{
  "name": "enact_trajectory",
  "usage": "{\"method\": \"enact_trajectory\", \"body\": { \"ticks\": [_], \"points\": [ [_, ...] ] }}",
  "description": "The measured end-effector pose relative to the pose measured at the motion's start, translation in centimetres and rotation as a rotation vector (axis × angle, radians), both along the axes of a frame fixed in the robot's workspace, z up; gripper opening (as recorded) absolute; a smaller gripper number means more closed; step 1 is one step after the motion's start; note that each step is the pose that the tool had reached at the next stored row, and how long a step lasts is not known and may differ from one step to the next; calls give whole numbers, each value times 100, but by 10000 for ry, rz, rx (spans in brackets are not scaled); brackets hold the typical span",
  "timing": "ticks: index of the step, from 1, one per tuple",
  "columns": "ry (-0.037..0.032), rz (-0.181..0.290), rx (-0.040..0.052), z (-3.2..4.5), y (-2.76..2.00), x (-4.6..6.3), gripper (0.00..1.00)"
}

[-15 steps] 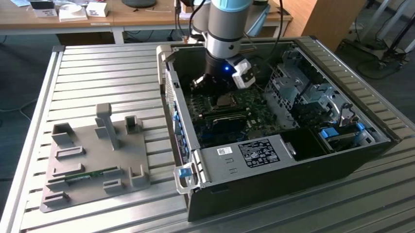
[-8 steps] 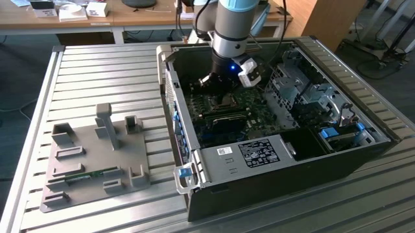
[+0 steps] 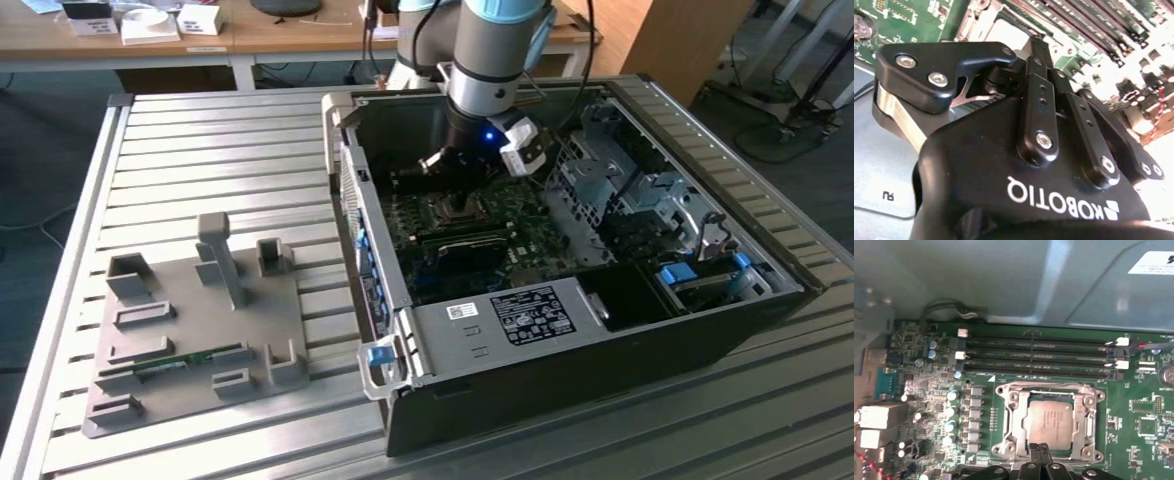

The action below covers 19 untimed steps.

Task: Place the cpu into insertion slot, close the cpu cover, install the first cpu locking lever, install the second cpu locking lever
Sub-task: 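Install the second cpu locking lever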

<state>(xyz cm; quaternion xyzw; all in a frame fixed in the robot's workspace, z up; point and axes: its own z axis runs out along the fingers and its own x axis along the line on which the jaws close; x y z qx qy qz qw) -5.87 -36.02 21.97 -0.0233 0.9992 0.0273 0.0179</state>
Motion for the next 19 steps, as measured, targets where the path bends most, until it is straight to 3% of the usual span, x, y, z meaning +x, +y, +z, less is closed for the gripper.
{"method": "enact_trajectory", "body": {
  "ticks": [6, 9, 19],
  "points": [
    [1, 1, 0, -5, 116, 41, 11],
    [1, 1, -1, -5, 128, 93, 11],
    [-1, 0, 3, 27, 129, 94, 11]
  ]
}}
